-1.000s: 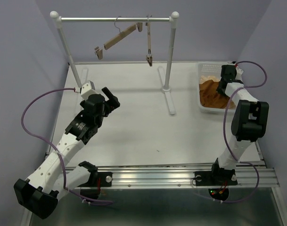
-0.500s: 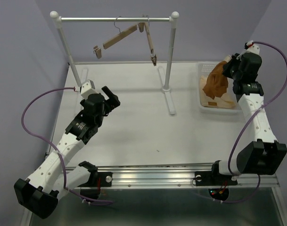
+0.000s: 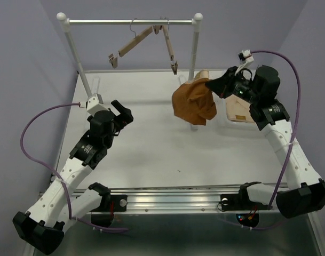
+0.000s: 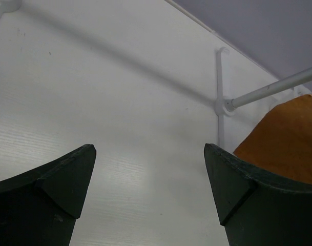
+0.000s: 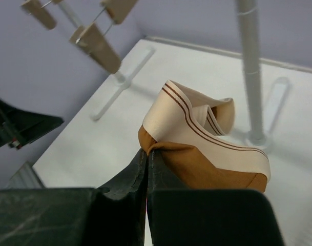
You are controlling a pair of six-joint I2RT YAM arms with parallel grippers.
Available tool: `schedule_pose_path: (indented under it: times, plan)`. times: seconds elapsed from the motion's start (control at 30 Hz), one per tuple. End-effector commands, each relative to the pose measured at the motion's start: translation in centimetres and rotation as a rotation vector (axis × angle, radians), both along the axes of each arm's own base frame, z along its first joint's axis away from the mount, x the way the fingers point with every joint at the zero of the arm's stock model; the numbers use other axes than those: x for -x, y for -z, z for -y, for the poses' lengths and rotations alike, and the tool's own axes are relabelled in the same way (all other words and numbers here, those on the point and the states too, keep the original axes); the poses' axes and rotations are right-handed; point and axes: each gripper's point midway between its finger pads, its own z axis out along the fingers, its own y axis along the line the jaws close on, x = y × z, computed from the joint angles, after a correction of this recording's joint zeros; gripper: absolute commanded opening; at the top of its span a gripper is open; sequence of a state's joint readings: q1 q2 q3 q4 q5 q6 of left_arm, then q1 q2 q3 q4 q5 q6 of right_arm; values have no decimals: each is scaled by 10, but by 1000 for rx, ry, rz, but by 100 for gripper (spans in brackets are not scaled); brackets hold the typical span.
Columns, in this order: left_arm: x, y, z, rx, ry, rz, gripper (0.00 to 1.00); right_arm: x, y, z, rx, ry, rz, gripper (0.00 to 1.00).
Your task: Clip the underwear to the hanger
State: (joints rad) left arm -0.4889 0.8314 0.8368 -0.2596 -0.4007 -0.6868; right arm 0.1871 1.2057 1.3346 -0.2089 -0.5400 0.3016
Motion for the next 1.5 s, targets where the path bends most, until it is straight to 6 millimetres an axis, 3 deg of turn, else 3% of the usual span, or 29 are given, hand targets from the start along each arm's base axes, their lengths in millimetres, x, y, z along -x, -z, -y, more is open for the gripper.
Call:
schedule_pose_path:
  times: [0.0, 0.1, 0.17, 0.2, 0.23, 0.3, 0.37, 0.4, 0.57, 0.67, 0.87, 0.93, 1.07, 1.13, 1.27, 1.47]
  plan:
    - [3, -6, -10, -5, -37, 26, 99, 40, 6, -48, -58, -252, -15, 1]
    - [6, -2, -14, -5, -53, 8, 99, 47, 31, -63, -67, -330, -88, 1]
    - [9, 1, -14, -2, -51, 1, 99, 39, 77, -70, -55, -339, -211, 1]
    - [9, 3, -14, 7, -53, -4, 99, 31, 114, -71, -29, -324, -300, 23]
    - [10, 4, -13, 7, -51, -8, 99, 23, 135, -68, 11, -295, -336, 32]
    - [11, 8, -11, 12, -42, -21, 99, 5, 183, -49, 121, -140, -448, 41]
    - [11, 13, -7, 13, -21, -44, 99, -6, 209, -33, 226, -35, -502, 82]
    - [10, 17, -4, 11, -14, -60, 99, -15, 213, -21, 265, 50, -496, 100]
    - [15, 46, 8, 5, 39, -178, 99, -10, 194, -10, 261, 104, -438, 100]
    - [27, 81, 21, 21, 103, -300, 99, -1, 196, -11, 263, 94, -436, 100]
    - [60, 149, 30, 84, 128, -515, 99, 12, 207, -42, 318, -6, -403, 100]
    - [67, 161, 33, 112, 133, -544, 99, 15, 213, -59, 355, -46, -390, 100]
    - [75, 176, 36, 156, 121, -564, 99, -12, 231, -70, 426, -33, -362, 100]
    - [82, 185, 40, 187, 144, -570, 99, -37, 230, -79, 442, -28, -315, 100]
    - [82, 189, 50, 231, 174, -553, 99, -56, 245, -88, 496, -62, -297, 100]
    - [87, 207, 60, 233, 212, -603, 80, -76, 278, -108, 542, -152, -301, 100]
